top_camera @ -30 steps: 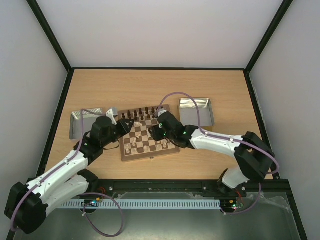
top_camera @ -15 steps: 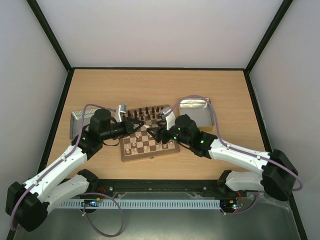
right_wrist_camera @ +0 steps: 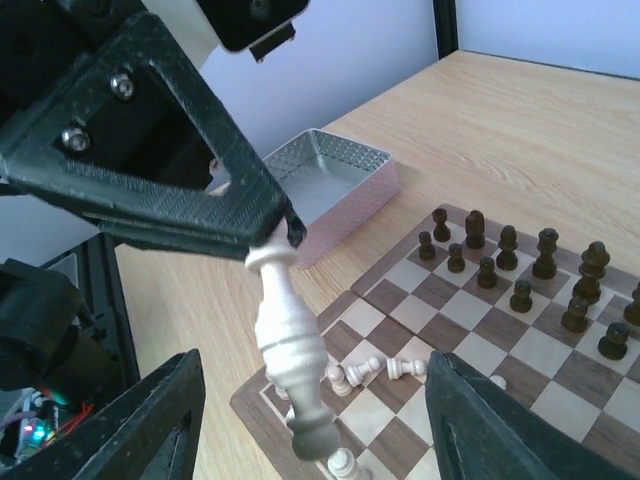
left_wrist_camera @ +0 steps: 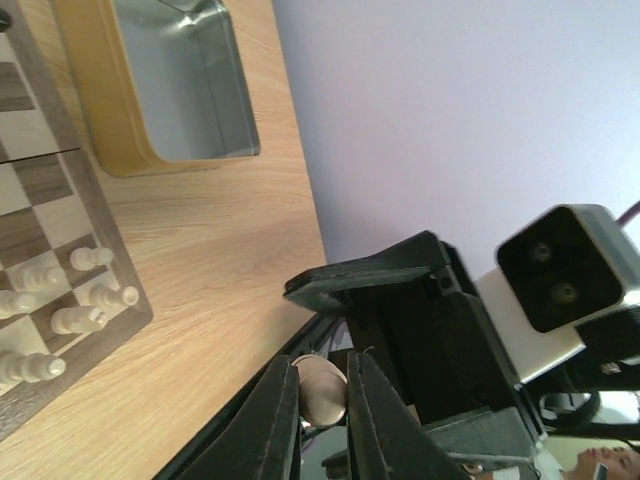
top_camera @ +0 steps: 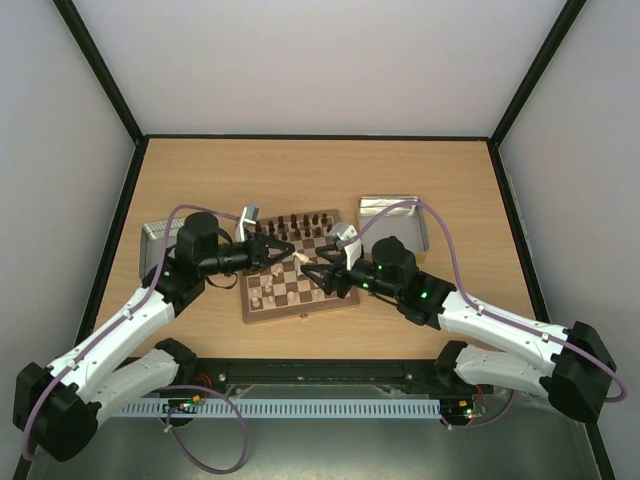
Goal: Set up the chess pieces on the board
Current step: Place the chess piece on the chessboard.
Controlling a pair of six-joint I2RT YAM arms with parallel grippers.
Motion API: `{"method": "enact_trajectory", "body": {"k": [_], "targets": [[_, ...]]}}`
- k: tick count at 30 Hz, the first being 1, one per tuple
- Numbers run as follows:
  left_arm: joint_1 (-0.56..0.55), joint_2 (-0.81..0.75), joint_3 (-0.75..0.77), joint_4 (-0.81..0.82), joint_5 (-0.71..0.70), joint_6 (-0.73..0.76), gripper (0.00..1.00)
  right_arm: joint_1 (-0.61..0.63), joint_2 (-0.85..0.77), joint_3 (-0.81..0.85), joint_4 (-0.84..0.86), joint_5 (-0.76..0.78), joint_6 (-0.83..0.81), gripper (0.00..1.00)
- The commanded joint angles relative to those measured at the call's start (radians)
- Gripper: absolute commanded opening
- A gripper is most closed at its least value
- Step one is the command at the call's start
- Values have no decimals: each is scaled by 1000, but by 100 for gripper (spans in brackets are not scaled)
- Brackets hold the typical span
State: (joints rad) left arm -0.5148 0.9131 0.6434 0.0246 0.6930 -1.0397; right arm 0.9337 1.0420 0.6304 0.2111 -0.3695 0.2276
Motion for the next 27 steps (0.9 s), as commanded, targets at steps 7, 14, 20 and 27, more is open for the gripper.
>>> {"method": "enact_trajectory", "body": {"k": [7, 14, 20, 27], "targets": [[29, -4, 41, 86, 135, -56, 2, -1, -44, -43, 60, -24, 2, 40], [42, -4, 30, 89, 128, -68, 2, -1, -60, -37, 77, -53, 18, 23], [54, -4, 27, 87, 112, -75, 2, -2, -80, -35, 72, -79, 41, 19], [61, -2, 14, 116, 118, -97, 2, -1, -102, -24, 74, -90, 64, 10]]}}
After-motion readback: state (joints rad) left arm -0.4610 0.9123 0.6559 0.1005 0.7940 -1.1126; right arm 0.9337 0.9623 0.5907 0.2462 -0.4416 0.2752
